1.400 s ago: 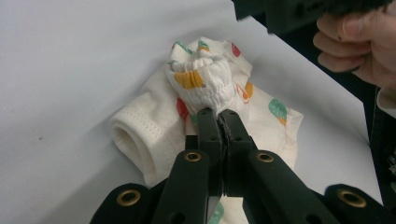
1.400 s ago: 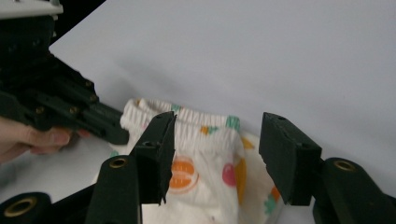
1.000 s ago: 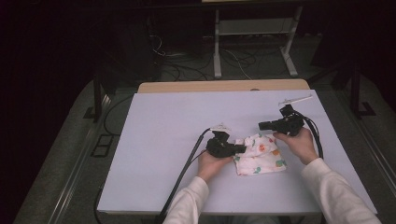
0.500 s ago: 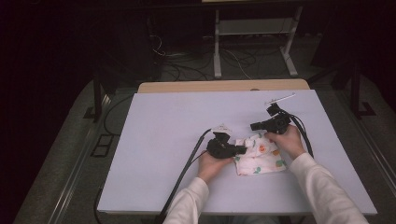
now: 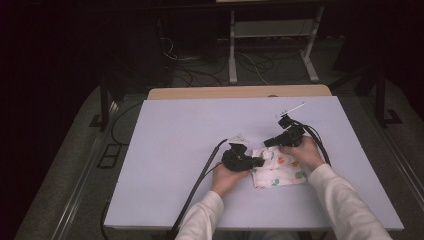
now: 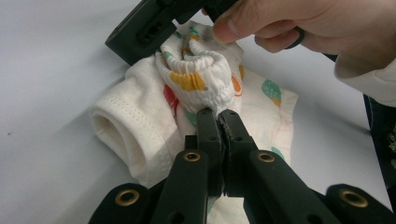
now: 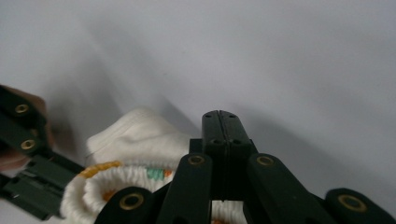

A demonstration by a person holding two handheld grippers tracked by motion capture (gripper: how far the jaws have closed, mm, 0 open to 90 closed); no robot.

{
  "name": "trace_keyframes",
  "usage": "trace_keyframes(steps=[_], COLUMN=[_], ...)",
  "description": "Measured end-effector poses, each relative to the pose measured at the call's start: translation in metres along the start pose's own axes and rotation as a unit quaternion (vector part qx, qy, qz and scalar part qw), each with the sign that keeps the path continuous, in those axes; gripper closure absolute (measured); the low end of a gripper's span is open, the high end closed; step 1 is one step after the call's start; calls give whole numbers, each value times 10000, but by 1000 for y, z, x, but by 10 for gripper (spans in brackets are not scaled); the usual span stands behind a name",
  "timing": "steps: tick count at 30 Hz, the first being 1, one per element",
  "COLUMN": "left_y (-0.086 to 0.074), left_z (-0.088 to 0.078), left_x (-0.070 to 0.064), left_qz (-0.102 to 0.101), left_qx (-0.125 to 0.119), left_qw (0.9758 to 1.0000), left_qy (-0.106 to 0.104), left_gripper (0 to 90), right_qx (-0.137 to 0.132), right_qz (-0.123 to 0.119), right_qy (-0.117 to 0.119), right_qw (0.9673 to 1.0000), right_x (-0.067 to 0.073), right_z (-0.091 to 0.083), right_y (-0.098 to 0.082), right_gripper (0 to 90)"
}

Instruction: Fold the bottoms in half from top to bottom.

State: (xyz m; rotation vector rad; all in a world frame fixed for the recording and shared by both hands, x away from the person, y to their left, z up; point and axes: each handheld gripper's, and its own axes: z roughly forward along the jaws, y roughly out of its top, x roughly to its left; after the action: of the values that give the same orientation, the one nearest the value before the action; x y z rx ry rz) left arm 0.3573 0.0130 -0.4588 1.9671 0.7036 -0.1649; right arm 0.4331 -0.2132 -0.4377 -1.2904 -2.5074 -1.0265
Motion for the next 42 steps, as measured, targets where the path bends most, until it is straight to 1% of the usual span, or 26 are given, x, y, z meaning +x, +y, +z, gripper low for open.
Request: trace_keyframes(steps=[3, 6, 8, 10, 12, 14, 16, 19, 23, 26, 28, 30, 36, 38, 42], left_y=[0, -1, -1, -1, 0, 2, 3, 5, 5, 5, 5, 5, 5, 5, 6], left_z=[0, -1, -2, -4, -8, -12, -17, -23, -25, -25, -24, -23, -22, -21, -19], left_x=[-1, -3, -3, -4, -3, -2, -2, 0, 3, 3, 2, 2, 4, 4, 4], left_qz=[29, 94, 62, 25, 3, -5, -6, -85, -155, -160, -159, -160, -220, -244, -251], left_qx=[36, 21, -37, -102, -175, -292, -434, -590, -647, -651, -669, -667, -681, -702, -666], left_qw=[10000, 9999, 9999, 9999, 9997, 9994, 9989, 9982, 9978, 9977, 9976, 9976, 9973, 9971, 9973], left_qy=[-42, -52, -139, -131, -163, -190, -154, -61, 27, 50, 65, 76, 141, 155, 197], left_gripper=[852, 749, 710, 638, 591, 564, 551, 545, 544, 541, 537, 529, 507, 484, 429], right_qx=[18, 27, 70, 88, 103, 100, 66, 139, 156, 190, 167, 129, 111, 122, 84], right_qz=[-28, -18, -28, -67, -76, -106, -114, -215, -326, -369, -323, -270, -76, -87, -19], right_qy=[143, 201, 208, 209, 218, 237, 340, 339, 359, 290, 315, 407, 400, 427, 469], right_qw=[9999, 9998, 9998, 9997, 9997, 9996, 9993, 9991, 9987, 9987, 9988, 9987, 9991, 9990, 9989], right_x=[3, 5, 8, 10, 13, 16, 19, 27, 37, 42, 44, 44, 45, 44, 41], right_z=[-5, -10, -13, -15, -19, -22, -26, -31, -37, -39, -42, -44, -46, -44, -42], right_y=[-1, -2, -3, -5, -8, -11, -14, -20, -30, -38, -44, -50, -70, -75, -83], right_gripper=[887, 887, 887, 887, 887, 888, 887, 887, 887, 887, 887, 887, 887, 887, 887])
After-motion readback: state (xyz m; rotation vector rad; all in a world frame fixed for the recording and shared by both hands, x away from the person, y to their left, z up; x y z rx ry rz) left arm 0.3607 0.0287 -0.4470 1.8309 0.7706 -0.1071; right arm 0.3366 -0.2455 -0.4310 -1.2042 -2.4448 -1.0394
